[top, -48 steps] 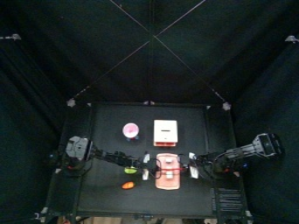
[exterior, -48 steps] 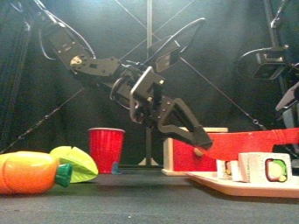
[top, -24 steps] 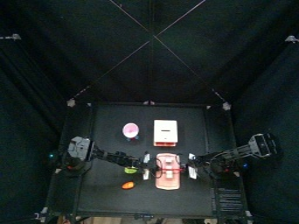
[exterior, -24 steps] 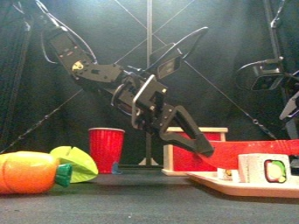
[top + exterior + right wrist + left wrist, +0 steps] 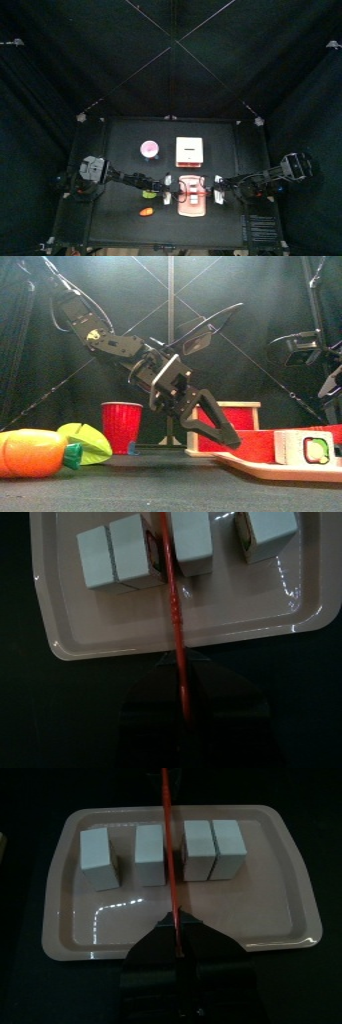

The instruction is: Cut sushi roll

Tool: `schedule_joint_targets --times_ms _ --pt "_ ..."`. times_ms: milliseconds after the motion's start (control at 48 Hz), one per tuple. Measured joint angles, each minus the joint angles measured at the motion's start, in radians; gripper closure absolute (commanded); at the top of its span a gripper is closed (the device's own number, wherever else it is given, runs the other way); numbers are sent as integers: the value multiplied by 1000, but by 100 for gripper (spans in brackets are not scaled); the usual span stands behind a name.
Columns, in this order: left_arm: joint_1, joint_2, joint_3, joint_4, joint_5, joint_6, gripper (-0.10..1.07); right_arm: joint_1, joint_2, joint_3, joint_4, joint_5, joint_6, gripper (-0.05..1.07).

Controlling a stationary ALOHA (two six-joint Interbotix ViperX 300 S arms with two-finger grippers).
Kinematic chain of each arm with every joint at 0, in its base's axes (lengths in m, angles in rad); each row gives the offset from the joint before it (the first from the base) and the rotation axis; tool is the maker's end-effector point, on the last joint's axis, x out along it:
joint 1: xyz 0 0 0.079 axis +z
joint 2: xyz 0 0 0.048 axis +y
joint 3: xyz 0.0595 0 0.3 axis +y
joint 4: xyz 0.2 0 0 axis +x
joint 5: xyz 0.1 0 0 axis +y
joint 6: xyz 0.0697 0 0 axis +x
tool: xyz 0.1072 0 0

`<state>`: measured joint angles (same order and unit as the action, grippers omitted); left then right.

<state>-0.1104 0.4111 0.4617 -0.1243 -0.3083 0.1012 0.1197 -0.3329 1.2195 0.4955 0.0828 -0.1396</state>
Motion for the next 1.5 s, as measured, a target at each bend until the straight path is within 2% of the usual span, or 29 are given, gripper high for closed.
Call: schedule_joint_targets --times_ms 458,1021,1500 --pt "-2 -3 -2 -14 6 5 68 3 5 -14 -6 9 2 63" --pt "-26 -67 9 -12 -14 3 68 18 -120 -23 -51 21 0 63" --pt "-26 -87 15 -9 -14 3 68 18 -121 -28 -51 21 0 63"
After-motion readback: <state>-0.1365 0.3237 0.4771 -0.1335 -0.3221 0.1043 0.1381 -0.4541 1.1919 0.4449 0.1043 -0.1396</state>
